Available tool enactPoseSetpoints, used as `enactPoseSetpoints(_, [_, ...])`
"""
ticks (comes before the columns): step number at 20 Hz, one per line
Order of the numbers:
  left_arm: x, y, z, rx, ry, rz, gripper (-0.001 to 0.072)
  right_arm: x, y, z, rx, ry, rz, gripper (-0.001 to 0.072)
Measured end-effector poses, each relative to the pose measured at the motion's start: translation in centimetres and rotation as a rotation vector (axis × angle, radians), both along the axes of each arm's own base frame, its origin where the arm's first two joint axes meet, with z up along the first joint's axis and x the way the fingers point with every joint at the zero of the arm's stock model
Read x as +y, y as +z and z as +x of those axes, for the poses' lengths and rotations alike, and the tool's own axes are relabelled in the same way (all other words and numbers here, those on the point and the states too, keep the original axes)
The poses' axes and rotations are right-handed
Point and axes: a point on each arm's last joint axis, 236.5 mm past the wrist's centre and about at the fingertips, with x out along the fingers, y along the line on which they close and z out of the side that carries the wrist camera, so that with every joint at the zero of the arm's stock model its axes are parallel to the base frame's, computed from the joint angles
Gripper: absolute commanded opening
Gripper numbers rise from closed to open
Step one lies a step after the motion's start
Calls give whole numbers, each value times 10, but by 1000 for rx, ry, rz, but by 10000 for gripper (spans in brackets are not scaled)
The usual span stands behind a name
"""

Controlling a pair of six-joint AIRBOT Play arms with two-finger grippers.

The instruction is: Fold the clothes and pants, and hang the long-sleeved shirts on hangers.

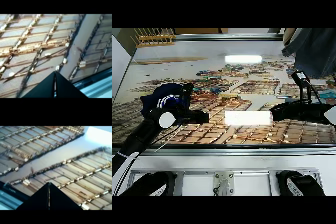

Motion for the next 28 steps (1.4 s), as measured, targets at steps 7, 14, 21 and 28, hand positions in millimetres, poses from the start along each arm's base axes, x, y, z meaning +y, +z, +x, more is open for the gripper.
enactPoseSetpoints(7, [1,5,6,-22,10,-5,702,0,0,0,0,0,0,19])
enactPoseSetpoints(14, [111,55,75,-190,196,264,700,0,0,0,0,0,-1,19])
enactPoseSetpoints(21, [168,-27,96,41,317,407,691,0,0,0,0,0,-1,19])
enactPoseSetpoints(28, [135,-63,135,112,275,410,9,0,0,0,1,0,0,19])
